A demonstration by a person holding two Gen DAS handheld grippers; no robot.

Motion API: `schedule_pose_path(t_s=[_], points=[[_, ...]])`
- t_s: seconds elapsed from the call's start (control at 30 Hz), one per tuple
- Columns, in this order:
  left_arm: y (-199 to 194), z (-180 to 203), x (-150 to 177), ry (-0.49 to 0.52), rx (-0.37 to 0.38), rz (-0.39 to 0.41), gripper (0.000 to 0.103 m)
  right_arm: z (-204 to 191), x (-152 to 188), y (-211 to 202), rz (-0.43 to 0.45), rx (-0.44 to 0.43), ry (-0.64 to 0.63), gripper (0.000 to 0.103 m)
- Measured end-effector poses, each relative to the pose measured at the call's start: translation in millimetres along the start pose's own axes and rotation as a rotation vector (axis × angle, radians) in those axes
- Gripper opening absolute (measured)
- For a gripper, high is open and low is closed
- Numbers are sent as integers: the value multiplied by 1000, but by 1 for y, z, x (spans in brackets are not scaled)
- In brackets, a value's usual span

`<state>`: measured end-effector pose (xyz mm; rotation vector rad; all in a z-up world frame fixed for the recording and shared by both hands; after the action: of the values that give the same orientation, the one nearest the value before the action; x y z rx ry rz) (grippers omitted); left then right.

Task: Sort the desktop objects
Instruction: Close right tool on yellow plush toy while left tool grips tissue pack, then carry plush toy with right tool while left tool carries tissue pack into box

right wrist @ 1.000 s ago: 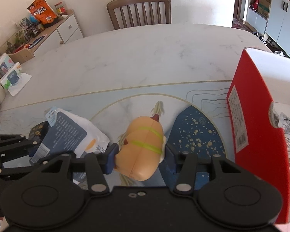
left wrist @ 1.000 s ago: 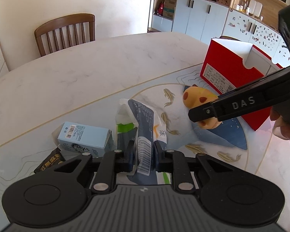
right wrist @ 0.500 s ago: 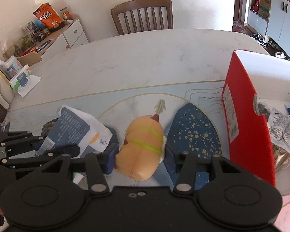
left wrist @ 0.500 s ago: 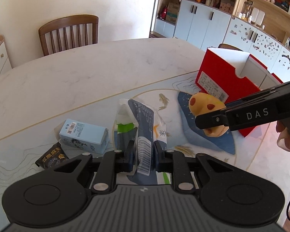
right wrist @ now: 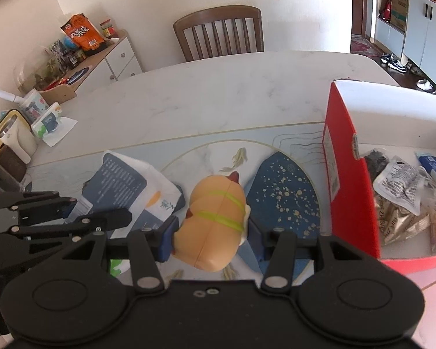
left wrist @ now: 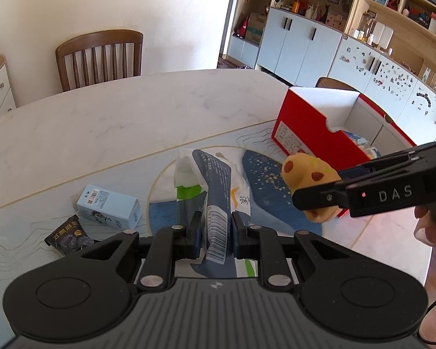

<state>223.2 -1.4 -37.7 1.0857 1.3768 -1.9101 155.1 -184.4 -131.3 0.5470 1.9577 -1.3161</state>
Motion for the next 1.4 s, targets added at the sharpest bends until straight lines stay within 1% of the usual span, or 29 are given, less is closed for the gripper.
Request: schedule_pose_path(t_s=[0.27, 0.47, 0.7, 1.1, 1.4], points=[[-8, 17, -11, -5, 3, 21, 18, 6, -4, -23, 24, -18, -8, 50], [-12, 34, -21, 16, 4, 43, 18, 15, -10, -39, 53, -26, -10, 50], [-8, 56, -30, 33, 9, 49, 18, 34, -17, -54, 76, -21, -13, 50], [15, 102, -45, 63, 24, 55, 18, 94, -25, -76, 106, 13, 14, 50], [47, 151, -57, 86, 67, 47, 18, 145, -28, -94, 129, 42, 38, 50]])
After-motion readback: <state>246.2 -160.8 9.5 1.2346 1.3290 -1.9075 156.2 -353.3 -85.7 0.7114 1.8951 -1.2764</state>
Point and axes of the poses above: each gripper's, at about its wrist camera, not at the fingertips, and y roughly the way its jaws point, z to its right, x to its underside, the point moved 3 cm from there along y, roughly the way its jaws point, and after that the axes turned 15 degrees about z, right-handed, at the moved point
